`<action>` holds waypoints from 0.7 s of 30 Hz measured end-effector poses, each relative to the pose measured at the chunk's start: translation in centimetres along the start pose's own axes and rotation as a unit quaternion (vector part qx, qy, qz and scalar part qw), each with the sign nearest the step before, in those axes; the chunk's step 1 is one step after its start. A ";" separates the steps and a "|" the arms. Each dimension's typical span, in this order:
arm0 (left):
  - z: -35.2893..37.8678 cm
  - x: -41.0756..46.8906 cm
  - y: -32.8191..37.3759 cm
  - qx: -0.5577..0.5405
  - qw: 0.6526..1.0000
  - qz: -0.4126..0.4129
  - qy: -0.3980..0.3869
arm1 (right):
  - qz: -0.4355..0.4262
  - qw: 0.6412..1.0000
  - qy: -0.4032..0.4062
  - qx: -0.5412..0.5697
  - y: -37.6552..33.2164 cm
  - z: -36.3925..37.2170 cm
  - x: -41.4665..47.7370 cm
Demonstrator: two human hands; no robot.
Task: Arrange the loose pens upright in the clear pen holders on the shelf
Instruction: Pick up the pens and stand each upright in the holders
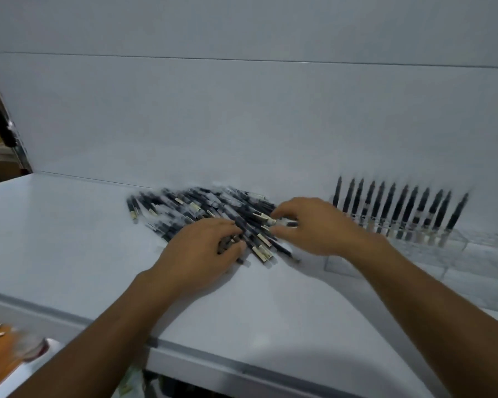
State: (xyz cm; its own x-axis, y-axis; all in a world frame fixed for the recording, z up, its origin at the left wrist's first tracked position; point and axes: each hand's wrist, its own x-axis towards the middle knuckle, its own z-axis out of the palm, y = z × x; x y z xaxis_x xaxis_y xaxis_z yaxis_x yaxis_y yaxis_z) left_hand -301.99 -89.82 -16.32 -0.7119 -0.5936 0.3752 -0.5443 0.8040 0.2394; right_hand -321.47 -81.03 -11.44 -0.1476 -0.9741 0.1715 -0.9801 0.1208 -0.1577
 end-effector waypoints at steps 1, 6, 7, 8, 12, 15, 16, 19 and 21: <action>-0.1 -0.2 -0.3 0.001 1.000 0.002 0.001 | -0.003 1.000 -0.019 -0.019 -0.6 0.9 0.4; -0.4 -0.8 -2.3 -0.003 1.000 -0.010 0.012 | 0.016 0.998 -0.027 -0.060 -1.1 3.7 0.9; -0.3 -0.9 -2.5 -0.009 1.000 -0.006 0.011 | 0.019 0.998 -0.013 -0.059 -1.0 4.0 0.8; -0.3 -1.0 -2.7 -0.012 1.000 0.003 0.013 | 0.022 0.998 -0.003 -0.057 -0.9 4.2 0.8; 0.0 -0.7 -2.0 -0.023 0.999 0.046 -0.001 | 0.038 0.999 0.011 -0.025 -0.7 4.7 0.9; 0.3 0.4 -0.8 -0.011 0.995 0.092 -0.028 | 0.042 0.998 0.030 -0.019 -0.8 5.0 0.7; 0.4 0.9 -0.4 -0.007 0.994 0.104 -0.032 | 0.043 0.998 0.031 -0.014 -0.9 5.1 0.5; 0.7 2.2 0.3 0.011 0.990 0.126 -0.056 | 0.049 0.998 0.025 0.019 -1.0 5.1 0.0; 0.7 2.9 0.5 0.035 0.986 0.144 -0.078 | 0.055 0.998 0.012 0.038 -0.9 4.9 -0.2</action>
State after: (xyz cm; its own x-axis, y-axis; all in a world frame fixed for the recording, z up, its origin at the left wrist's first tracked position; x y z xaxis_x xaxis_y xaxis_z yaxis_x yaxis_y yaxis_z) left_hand -304.67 -91.18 -15.75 -0.8977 -0.3436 0.2758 -0.3350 0.9389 0.0791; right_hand -319.88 -81.86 -16.14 -0.2571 -0.9509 0.1721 -0.9453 0.2104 -0.2494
